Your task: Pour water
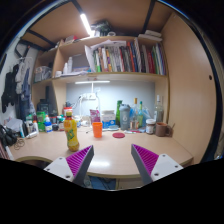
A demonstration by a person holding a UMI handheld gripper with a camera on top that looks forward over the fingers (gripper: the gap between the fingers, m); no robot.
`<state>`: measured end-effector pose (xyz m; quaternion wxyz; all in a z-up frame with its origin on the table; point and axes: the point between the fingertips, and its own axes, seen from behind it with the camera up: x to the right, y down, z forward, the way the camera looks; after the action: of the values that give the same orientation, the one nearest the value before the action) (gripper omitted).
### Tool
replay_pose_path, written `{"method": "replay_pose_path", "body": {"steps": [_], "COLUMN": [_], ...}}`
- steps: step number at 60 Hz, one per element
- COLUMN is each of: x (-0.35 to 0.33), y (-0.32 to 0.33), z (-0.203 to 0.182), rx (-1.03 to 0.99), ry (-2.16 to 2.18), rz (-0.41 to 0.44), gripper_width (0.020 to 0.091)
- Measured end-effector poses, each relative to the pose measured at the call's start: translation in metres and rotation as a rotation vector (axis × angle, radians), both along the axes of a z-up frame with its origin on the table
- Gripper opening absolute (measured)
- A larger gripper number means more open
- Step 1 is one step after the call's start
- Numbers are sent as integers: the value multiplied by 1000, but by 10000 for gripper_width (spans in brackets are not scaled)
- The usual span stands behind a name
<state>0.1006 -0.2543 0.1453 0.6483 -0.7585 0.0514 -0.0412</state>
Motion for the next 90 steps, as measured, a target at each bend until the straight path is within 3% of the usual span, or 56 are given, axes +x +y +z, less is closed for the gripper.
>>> {"method": "replay_pose_path", "body": {"steps": [15, 32, 41, 46, 54, 57, 60, 61, 70, 81, 90], "x": [-22, -131, -178, -189, -180, -177, -178, -177, -163, -183, -200], "y": [32, 120, 170, 198, 246, 260, 272, 274, 280, 290, 318], "z": [-6, -16, -25, -30, -40, -47, -53, -54, -54, -50, 19], "rx": [52, 94, 77, 64, 41, 16, -5, -10, 5, 6, 126], "ry": [2, -17, -44, -44, -14, 21, 57, 64, 41, 3, 209], "rz": [27, 186, 214, 194, 94, 71, 70, 65, 9, 99, 181], "gripper_width": [841, 842, 842, 842, 839, 806, 618, 594, 462, 438, 437]}}
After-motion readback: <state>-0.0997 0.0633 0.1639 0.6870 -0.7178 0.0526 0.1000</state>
